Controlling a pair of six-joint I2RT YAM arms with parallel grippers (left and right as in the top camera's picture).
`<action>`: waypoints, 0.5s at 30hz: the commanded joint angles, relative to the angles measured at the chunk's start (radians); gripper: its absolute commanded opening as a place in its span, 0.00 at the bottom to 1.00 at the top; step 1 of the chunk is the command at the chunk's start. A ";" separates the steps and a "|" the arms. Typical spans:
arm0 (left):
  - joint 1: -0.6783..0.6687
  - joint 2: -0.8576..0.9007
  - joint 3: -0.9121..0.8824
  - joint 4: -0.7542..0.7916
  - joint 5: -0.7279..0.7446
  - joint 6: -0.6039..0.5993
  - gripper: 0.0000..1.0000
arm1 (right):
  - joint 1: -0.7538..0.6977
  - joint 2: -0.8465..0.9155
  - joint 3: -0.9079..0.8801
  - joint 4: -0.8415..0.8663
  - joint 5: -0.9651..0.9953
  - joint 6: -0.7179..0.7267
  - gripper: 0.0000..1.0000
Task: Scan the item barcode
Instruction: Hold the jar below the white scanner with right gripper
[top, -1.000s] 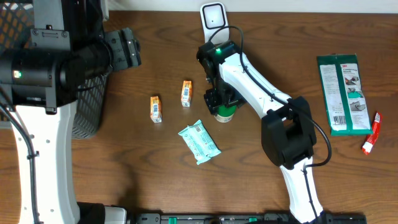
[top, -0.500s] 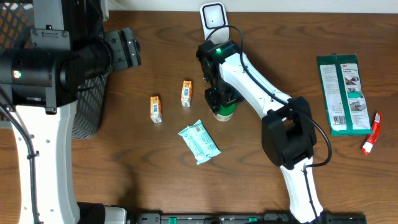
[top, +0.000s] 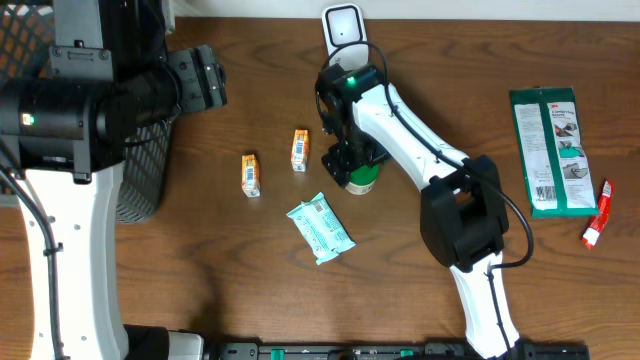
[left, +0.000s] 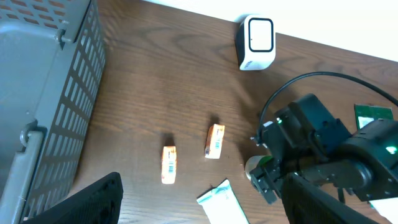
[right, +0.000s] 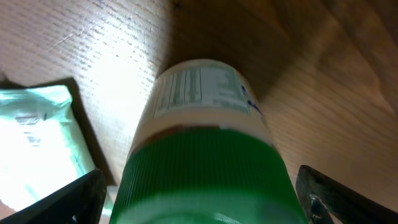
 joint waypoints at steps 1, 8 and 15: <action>0.005 0.004 0.009 -0.003 -0.010 -0.002 0.82 | -0.005 0.000 0.098 -0.040 -0.002 -0.011 0.96; 0.005 0.004 0.009 -0.003 -0.010 -0.002 0.82 | -0.015 0.000 0.211 -0.109 -0.152 -0.001 0.99; 0.005 0.004 0.009 -0.003 -0.010 -0.002 0.82 | -0.027 0.000 0.195 -0.105 -0.068 0.048 0.92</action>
